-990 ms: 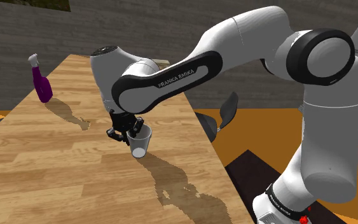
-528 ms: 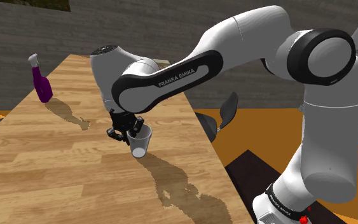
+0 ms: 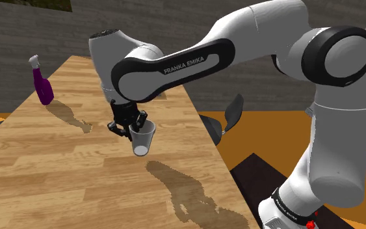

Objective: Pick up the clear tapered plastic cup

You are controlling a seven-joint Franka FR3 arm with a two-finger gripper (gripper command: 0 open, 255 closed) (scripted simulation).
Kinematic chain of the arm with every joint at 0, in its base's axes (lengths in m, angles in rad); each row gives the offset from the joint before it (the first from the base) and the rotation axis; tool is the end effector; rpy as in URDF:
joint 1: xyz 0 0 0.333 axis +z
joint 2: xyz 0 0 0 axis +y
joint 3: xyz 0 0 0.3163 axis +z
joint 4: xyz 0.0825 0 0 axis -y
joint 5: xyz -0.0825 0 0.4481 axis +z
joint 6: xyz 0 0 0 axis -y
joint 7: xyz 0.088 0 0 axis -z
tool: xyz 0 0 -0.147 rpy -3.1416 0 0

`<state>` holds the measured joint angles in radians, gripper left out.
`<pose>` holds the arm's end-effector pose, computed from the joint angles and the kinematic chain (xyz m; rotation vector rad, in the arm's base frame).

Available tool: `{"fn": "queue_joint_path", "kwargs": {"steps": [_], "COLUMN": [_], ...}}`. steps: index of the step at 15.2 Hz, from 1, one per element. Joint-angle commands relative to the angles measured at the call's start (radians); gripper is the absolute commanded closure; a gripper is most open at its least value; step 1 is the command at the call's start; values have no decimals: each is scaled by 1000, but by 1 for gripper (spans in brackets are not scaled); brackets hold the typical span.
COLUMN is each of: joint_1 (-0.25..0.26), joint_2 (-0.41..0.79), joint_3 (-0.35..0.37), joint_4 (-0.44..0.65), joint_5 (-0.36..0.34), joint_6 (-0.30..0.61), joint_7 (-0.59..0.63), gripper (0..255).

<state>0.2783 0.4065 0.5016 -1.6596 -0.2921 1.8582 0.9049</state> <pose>0.5310 0.4472 0.3182 2.9746 -0.0592 -0.0618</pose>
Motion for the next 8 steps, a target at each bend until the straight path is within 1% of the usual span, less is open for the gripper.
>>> {"fn": "queue_joint_path", "kwargs": {"steps": [1,6,8], "joint_1": [-2,-2,-2], "joint_2": [-9,-27,-28], "joint_3": [2,7,7], "joint_4": [14,57,58], "joint_5": [5,18,18], "joint_6": [-21,-79,-81], "joint_7": [-7,-19,-19], "gripper": [255,255,255]}}
